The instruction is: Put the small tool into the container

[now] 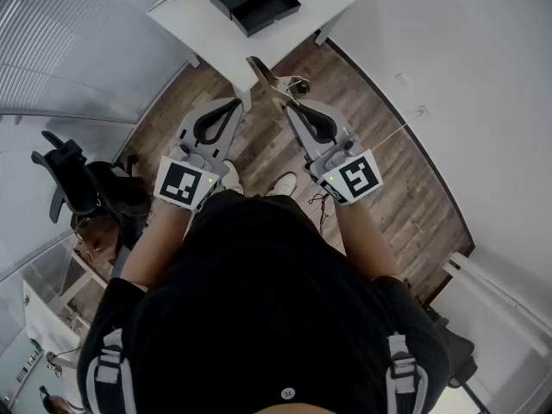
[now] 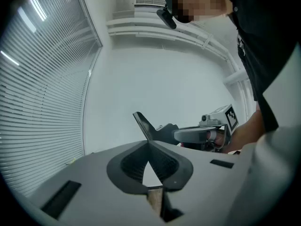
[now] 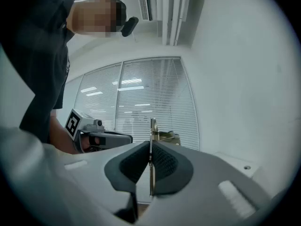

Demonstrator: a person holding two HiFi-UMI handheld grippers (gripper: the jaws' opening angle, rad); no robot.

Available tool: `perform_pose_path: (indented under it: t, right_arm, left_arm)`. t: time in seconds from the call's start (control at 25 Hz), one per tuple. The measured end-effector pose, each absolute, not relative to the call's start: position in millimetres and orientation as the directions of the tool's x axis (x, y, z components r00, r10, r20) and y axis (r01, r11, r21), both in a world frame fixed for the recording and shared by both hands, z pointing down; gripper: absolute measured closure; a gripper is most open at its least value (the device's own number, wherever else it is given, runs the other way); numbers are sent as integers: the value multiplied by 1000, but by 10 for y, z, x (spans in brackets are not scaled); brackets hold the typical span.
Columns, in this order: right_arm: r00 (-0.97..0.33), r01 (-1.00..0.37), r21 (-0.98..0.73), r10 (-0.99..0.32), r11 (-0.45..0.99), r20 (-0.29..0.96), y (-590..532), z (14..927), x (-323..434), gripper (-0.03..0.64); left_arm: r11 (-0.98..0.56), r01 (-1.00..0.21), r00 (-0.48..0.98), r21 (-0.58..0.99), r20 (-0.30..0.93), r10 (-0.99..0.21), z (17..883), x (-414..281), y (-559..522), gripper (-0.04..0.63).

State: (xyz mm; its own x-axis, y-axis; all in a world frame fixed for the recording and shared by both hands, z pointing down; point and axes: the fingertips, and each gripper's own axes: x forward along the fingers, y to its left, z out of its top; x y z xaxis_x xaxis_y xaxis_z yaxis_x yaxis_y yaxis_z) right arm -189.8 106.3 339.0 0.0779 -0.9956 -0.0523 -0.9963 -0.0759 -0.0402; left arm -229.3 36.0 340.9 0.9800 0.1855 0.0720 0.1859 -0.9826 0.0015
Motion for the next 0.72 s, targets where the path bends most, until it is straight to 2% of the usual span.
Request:
perform_pose_path:
  t: [0.72]
  right_arm:
    - [120,-991,-73,-991,-115,-59,1308,3366,-1883,592]
  left_arm:
    - [-982,187,980,6,70,186,3437,-2305,489,592]
